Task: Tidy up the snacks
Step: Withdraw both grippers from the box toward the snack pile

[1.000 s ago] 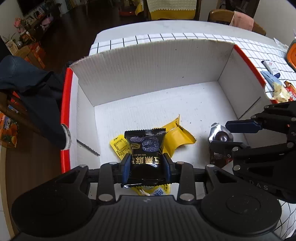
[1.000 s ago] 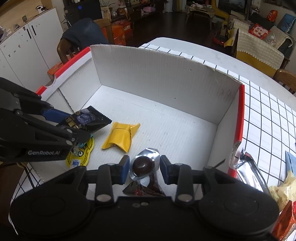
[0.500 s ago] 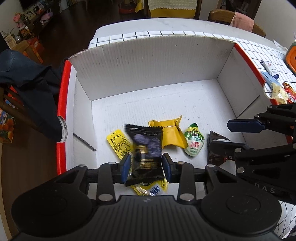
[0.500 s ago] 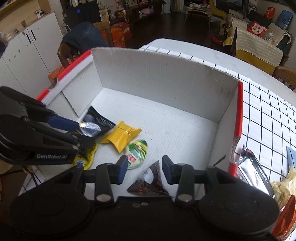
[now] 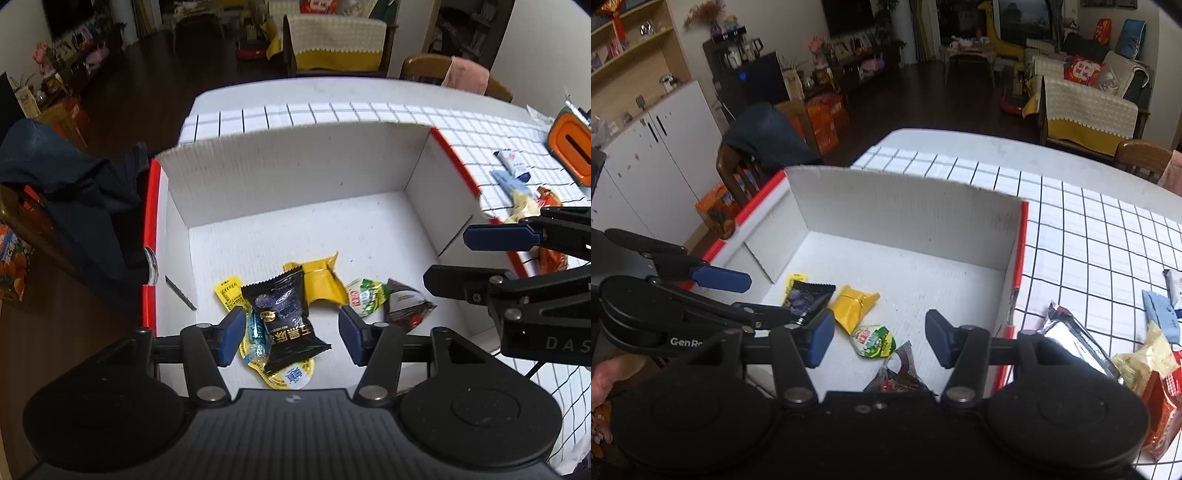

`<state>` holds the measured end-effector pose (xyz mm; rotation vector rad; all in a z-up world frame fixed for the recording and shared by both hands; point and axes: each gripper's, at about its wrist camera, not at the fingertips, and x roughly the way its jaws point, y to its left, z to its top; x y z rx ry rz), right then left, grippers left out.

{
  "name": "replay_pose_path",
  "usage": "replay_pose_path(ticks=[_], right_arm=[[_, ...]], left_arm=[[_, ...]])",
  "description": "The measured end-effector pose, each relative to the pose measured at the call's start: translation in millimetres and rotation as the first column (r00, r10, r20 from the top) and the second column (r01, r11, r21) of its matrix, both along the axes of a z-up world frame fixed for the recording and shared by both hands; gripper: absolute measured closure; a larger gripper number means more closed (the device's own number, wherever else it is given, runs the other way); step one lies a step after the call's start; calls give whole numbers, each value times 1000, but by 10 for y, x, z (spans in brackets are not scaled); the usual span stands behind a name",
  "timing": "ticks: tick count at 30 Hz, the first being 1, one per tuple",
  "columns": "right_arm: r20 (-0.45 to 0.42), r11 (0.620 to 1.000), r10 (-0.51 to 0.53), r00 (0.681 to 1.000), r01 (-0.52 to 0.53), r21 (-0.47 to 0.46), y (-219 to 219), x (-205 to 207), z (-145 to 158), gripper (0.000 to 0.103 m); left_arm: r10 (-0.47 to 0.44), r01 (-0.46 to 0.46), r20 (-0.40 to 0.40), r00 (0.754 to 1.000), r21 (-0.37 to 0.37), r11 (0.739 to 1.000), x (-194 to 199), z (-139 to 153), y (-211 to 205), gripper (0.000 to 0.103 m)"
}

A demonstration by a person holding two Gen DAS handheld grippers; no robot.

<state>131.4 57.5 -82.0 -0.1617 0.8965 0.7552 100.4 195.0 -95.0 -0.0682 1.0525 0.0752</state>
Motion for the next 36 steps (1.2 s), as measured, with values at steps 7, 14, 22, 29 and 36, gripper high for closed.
replay_pose_path(ticks=[7, 14, 22, 29, 36], right_arm=[[30, 998, -23, 999, 21, 61, -200, -158, 197, 34], [46, 992, -55, 997, 50, 120, -463, -295, 333, 22], [53, 982, -105, 993, 95, 165, -822, -414, 405, 17], [59, 974, -161, 985, 149, 171, -1231, -445, 375, 3], [58, 969, -215, 975, 206, 139, -1825, -366, 297, 1]], left_arm=[[4, -4, 77, 997, 6, 1000, -147, 226, -120, 34], [-13, 14, 140, 990, -8, 1000, -302, 407, -309, 27], [-65, 65, 204, 977, 5, 998, -397, 536, -650, 23], [-114, 113, 256, 960, 21, 993, -370, 589, -1033, 18], [-162, 168, 246, 956, -5, 986, -219, 536, -1475, 18]])
